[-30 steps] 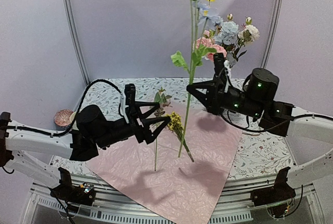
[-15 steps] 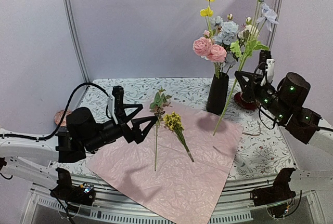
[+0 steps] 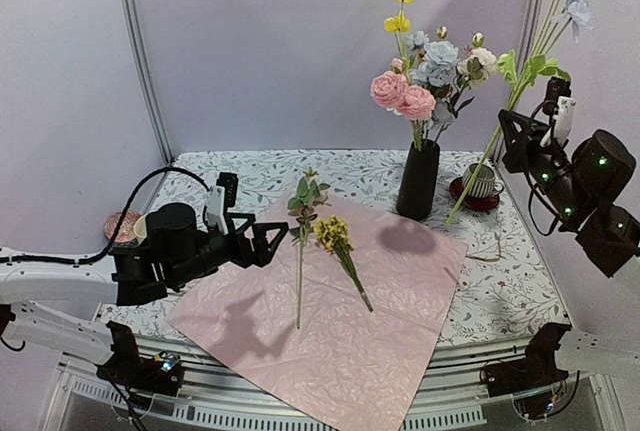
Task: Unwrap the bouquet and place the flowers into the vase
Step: Place the fake flower in the vase.
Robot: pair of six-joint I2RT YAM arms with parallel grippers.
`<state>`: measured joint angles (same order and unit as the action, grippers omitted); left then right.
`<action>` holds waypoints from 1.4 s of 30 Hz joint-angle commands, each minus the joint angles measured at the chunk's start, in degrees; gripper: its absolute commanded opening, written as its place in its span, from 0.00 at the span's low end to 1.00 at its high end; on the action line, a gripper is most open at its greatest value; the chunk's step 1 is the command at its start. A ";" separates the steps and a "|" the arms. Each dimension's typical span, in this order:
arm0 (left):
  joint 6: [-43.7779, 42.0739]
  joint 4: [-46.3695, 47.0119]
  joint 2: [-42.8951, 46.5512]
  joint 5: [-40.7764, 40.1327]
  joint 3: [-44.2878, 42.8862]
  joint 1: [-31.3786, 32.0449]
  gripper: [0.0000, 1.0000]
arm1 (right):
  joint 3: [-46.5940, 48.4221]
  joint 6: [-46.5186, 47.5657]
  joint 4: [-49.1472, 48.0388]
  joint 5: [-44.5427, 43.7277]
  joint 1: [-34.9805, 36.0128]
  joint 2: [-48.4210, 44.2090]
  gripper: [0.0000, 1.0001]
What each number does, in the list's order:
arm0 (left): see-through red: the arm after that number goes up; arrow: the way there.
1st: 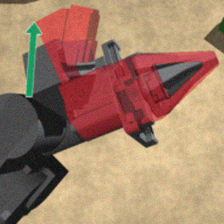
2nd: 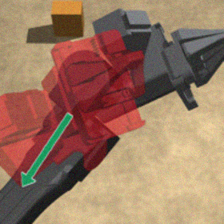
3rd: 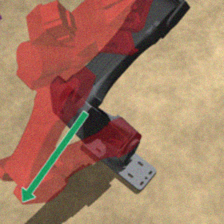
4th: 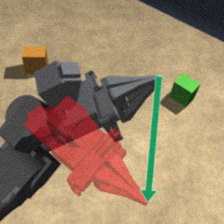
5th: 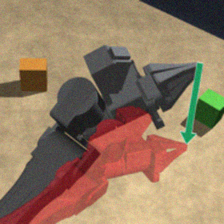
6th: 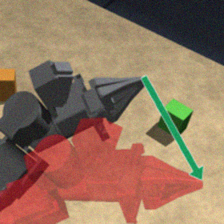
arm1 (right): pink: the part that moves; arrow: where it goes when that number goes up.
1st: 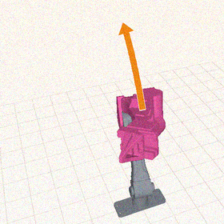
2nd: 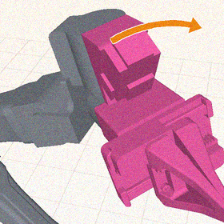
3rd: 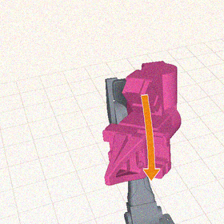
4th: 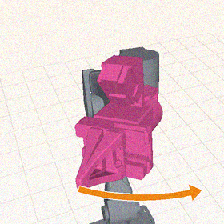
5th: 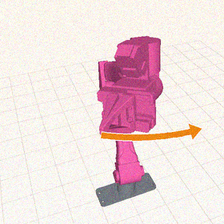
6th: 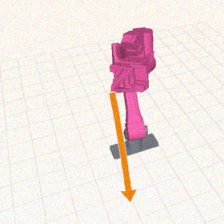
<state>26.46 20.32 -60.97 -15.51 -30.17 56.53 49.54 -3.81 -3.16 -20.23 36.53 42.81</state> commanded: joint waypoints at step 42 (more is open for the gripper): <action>2.16 -7.18 -3.28 3.87 -3.50 -2.85 0.97 | 15.34 -8.86 -23.40 15.59 -19.53 28.51 0.02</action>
<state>28.75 13.93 -65.21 -12.23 -33.30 54.30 67.16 -8.21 -24.16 -6.96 19.42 69.49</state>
